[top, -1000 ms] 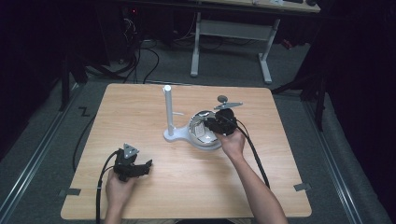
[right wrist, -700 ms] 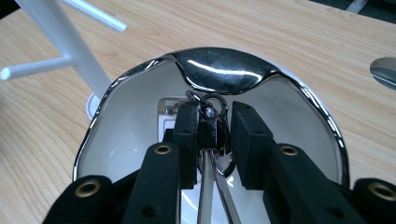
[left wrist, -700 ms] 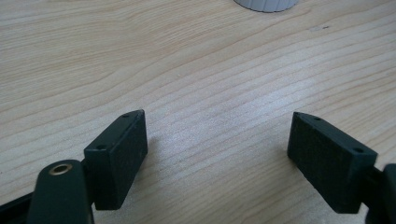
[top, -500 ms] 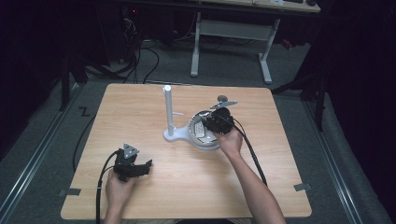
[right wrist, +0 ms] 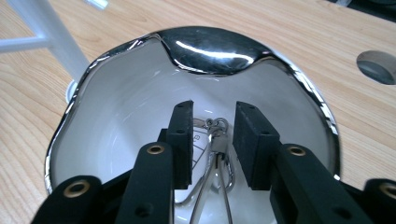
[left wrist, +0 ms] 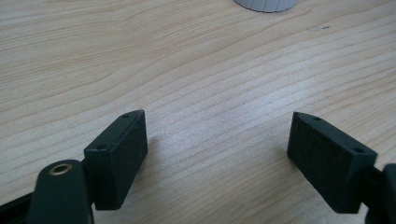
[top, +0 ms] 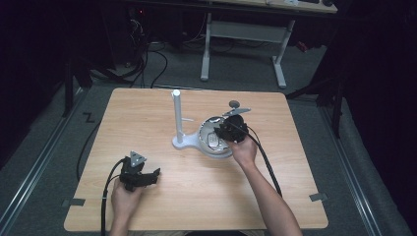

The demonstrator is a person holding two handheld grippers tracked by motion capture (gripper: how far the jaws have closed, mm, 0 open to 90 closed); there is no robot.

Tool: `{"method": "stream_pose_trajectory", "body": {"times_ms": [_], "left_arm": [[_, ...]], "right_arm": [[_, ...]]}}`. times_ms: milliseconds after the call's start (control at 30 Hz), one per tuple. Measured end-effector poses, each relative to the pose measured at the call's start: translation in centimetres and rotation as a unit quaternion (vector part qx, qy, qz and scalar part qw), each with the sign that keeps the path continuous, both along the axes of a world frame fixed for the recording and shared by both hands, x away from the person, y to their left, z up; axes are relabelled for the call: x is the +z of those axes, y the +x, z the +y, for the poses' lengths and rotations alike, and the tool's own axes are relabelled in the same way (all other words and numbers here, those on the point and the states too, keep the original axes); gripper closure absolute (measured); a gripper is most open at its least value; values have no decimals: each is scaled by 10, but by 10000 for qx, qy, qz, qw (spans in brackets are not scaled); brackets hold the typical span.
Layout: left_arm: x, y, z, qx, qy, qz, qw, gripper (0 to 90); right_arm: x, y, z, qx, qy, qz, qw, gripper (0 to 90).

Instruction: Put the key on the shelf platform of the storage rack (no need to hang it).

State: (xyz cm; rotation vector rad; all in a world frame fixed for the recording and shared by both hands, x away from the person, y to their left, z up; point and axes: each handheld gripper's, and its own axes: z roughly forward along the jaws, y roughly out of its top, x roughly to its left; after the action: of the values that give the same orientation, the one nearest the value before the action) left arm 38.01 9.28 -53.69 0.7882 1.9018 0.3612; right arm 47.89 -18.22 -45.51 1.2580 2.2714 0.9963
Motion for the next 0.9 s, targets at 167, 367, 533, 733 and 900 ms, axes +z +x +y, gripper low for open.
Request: {"method": "stream_pose_trajectory", "body": {"times_ms": [167,367,533,733,900], "left_arm": [[0,0,0,-10,-6,2,10000,207],[0,0,0,-15,-4,-1,10000,207],[0,0,0,-9,-11,3,10000,207],[0,0,0,-7,-12,5,10000,207],[0,0,0,-8,-10,3,10000,207]], "right_arm": [[7,-5,-11,-24,77,-80,9999,640],[17,-10,-23,-38,215,-204,9996,639],[22,-13,-31,-132,300,-277,9991,618],[27,-17,-37,-186,482,-331,9981,597],[29,-19,-41,-210,506,-324,9980,591]]}}
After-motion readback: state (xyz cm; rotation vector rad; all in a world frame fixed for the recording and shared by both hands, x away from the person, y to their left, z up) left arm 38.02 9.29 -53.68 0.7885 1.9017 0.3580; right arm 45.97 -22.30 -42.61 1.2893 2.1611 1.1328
